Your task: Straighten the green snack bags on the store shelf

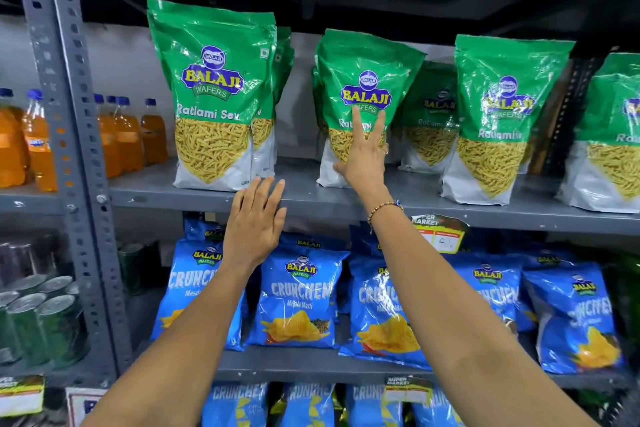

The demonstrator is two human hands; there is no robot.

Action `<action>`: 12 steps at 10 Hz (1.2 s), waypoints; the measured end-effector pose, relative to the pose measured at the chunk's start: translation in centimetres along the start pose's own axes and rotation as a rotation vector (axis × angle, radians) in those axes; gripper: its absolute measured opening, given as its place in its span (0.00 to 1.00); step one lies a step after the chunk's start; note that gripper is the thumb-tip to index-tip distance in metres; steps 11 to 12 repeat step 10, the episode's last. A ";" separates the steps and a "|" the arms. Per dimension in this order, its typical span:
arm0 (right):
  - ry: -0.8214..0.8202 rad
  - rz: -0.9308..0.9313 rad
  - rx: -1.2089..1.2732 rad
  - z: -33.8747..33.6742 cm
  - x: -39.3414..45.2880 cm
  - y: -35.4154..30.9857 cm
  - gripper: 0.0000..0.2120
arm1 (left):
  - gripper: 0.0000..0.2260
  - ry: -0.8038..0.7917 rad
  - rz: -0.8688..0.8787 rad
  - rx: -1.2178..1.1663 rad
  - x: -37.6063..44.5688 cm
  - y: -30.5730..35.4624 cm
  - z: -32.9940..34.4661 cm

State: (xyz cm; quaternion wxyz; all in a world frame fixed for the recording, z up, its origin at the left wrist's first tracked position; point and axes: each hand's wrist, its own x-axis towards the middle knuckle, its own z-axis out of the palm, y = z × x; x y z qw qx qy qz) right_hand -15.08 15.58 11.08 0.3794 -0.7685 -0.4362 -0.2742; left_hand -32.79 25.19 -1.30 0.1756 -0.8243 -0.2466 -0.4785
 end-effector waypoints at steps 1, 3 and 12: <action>0.006 -0.007 0.015 -0.5 -0.6 -0.2 0.53 | 0.23 -0.031 -0.003 -0.001 -0.1 -0.2 -0.1; -0.003 0.019 0.012 -1.2 -1.3 -0.6 0.55 | 0.22 -0.036 -0.008 -0.004 -0.1 -0.1 -0.1; 0.006 0.014 0.002 -4.2 -4.0 -1.9 0.55 | 0.25 -0.030 -0.022 -0.004 -0.1 0.5 -0.6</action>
